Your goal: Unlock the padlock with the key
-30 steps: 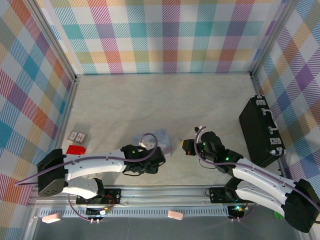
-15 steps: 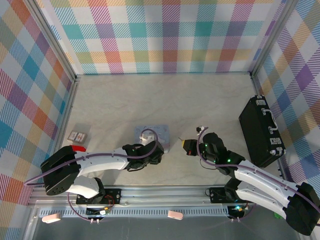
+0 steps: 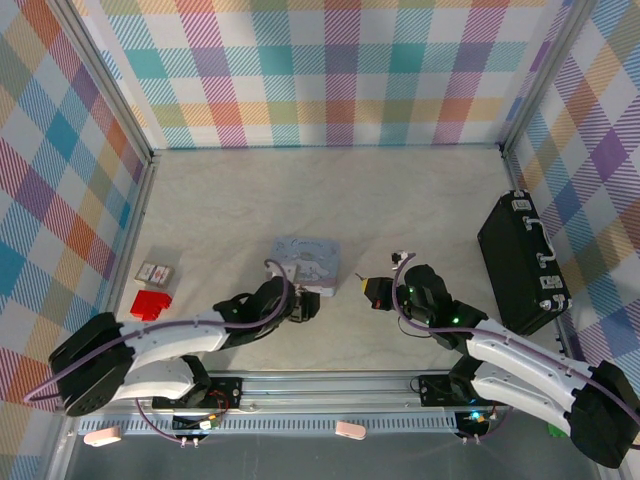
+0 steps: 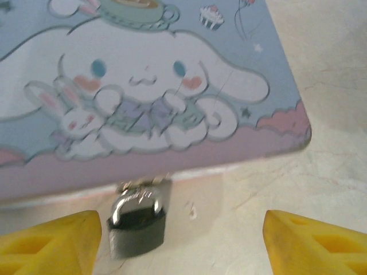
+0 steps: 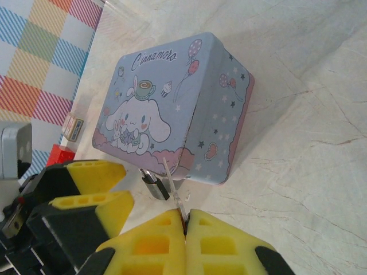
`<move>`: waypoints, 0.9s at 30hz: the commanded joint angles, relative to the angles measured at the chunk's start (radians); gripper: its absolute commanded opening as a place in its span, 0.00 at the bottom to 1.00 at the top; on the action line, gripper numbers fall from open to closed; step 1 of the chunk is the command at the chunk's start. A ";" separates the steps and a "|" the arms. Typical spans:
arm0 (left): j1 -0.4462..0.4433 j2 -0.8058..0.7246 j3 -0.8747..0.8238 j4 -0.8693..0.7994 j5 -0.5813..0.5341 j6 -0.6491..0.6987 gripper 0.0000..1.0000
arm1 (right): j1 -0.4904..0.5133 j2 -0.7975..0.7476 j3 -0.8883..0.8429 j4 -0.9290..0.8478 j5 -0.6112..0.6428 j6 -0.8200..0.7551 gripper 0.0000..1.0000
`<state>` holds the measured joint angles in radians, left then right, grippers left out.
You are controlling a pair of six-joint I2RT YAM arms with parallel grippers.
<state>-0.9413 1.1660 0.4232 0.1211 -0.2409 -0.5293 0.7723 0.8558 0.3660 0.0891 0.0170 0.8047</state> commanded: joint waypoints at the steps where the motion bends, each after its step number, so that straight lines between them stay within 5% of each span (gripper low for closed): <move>1: 0.027 -0.108 -0.101 0.126 0.065 0.037 0.75 | 0.002 0.016 -0.010 0.049 -0.016 0.006 0.00; 6: 0.081 -0.213 -0.193 0.185 0.179 0.056 0.76 | 0.004 0.040 -0.002 0.071 -0.029 0.012 0.00; 13: 0.178 -0.108 -0.159 0.204 0.371 0.140 0.69 | 0.019 0.075 -0.001 0.121 -0.033 0.025 0.00; 27: 0.208 0.047 -0.133 0.276 0.334 0.158 0.54 | 0.033 0.093 -0.008 0.142 -0.014 0.048 0.00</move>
<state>-0.7494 1.2011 0.2611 0.3508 0.0933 -0.3908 0.7998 0.9375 0.3656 0.1886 0.0002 0.8402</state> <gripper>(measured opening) 0.551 0.049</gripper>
